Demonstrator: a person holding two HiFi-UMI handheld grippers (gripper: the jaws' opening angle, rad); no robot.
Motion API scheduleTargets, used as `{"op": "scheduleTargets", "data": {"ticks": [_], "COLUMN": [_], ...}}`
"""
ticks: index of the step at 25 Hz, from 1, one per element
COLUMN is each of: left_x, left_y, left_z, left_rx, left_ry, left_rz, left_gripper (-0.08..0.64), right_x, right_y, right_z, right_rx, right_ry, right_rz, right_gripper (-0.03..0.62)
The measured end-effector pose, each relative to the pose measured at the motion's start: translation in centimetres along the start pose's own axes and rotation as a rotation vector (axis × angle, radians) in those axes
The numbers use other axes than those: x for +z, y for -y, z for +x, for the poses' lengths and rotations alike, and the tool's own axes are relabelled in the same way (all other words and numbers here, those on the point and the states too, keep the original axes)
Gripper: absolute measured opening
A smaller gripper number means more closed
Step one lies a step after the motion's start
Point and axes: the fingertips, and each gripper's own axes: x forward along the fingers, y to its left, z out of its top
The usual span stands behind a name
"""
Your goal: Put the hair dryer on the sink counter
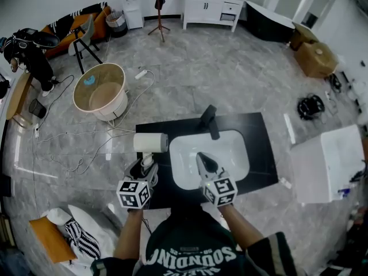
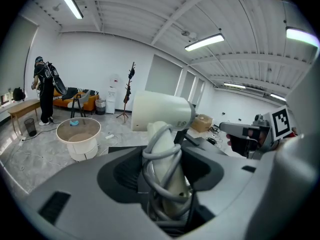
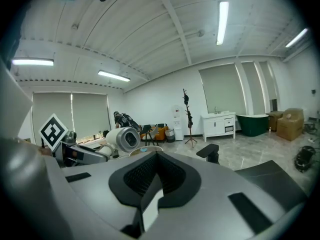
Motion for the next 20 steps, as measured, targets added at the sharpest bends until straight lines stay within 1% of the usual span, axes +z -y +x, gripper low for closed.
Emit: {"op": "scheduleTargets", "data": {"ticks": [5,12,16,20], "left_x": [0.5,0.7,1.2,1.1], "left_y": [0.4,0.3,0.0,-0.7], "left_z": [0.9,1.6,2.3,3.5], "left_rx": [0.026,0.061,0.072,0.079], "left_ry": [-0.001,-0.007,-0.012,-0.024], "left_rz": [-0.011,-0.017,-0.017,-0.020], "left_gripper": [0.239,0.238,0.239,0.239], "right_x": [-0.2,-1.0,-1.1,-1.8], "right_y": [1.2,1.8,2.3,2.8], "right_z": [0.5,1.3,1.9,2.2], "right_rx": [0.025,0.060,0.081,0.084], "right_ry": [-0.009,-0.031,-0.039,-0.058], "right_rz": [-0.011,-0.004,-0.007,0.001], "right_gripper": [0.000,0.000,0.000,0.000]}}
